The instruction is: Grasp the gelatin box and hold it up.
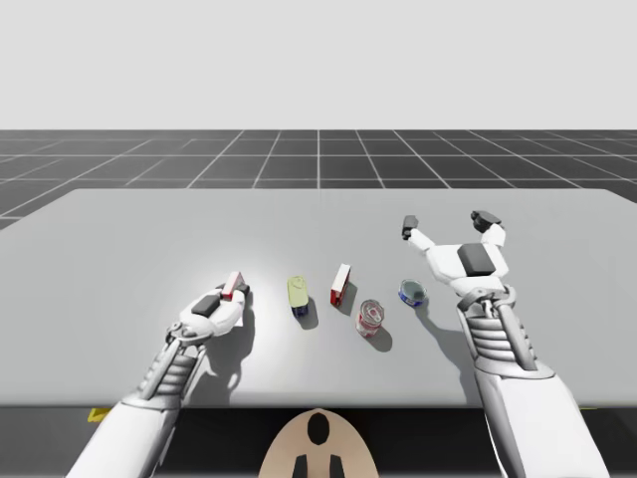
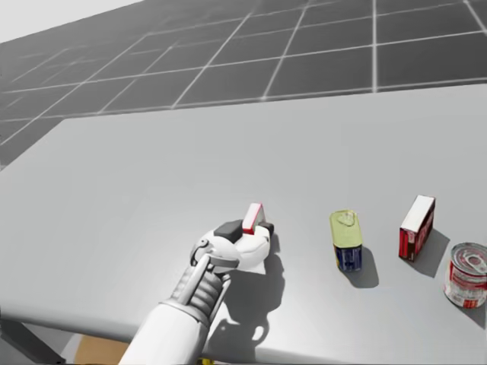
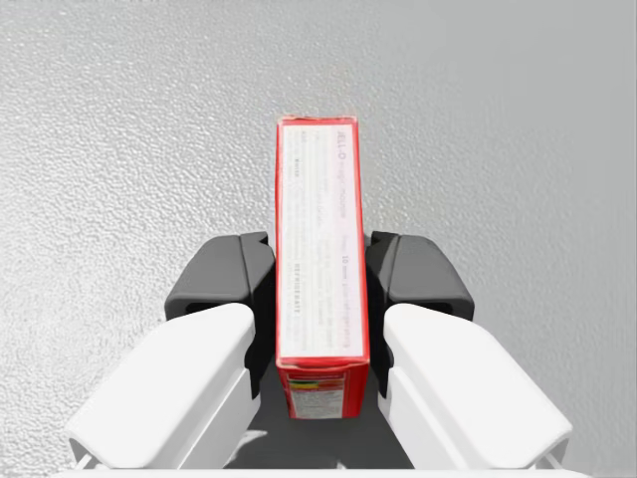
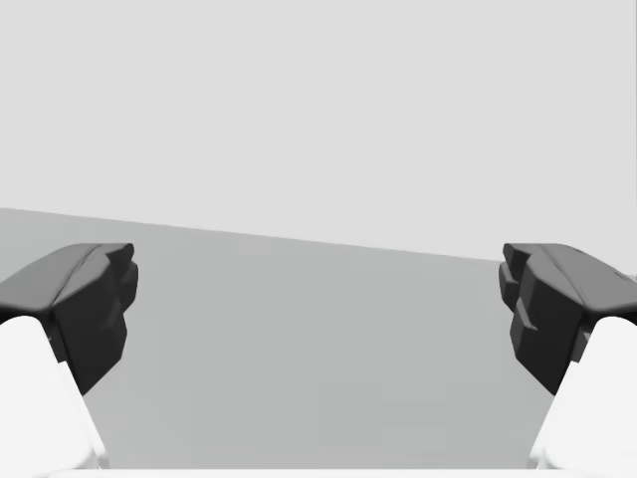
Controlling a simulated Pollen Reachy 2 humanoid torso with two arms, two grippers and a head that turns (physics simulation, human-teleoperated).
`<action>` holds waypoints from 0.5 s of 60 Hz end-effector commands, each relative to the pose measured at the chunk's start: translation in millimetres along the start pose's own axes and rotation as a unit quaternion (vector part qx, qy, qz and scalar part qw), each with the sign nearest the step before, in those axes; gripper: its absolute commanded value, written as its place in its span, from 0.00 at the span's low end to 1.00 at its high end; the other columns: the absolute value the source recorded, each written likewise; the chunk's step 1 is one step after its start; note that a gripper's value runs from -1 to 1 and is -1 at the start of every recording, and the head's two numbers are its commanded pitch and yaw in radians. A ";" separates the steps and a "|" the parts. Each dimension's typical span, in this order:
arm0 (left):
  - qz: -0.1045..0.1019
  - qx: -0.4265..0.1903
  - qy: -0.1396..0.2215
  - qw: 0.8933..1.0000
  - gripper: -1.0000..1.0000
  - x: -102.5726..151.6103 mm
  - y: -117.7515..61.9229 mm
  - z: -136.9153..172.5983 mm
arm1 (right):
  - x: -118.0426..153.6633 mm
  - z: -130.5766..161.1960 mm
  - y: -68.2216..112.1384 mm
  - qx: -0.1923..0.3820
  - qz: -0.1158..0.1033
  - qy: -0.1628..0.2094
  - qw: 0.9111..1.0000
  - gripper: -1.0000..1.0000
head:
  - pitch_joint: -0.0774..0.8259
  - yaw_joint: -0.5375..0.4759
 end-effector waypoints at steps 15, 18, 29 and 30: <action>-0.044 0.024 -0.014 0.999 0.98 3.7 -5.4 11.7 | -1.0 1.9 -0.7 0.008 -0.009 0.012 1.000 0.00 | 0.43 0.88; -0.048 0.025 -0.021 0.998 0.98 11.0 -4.0 16.4 | 0.0 3.0 -0.2 0.016 -0.023 0.022 0.999 0.00 | 0.43 0.88; -0.051 0.032 -0.074 0.995 0.98 54.6 5.5 40.9 | 0.5 2.7 -0.2 0.018 -0.020 0.020 0.999 0.00 | 0.42 0.89; -0.051 0.033 -0.077 0.995 0.98 57.7 6.3 42.8 | 0.4 2.6 -0.4 0.018 -0.019 0.020 0.999 0.00 | 0.42 0.89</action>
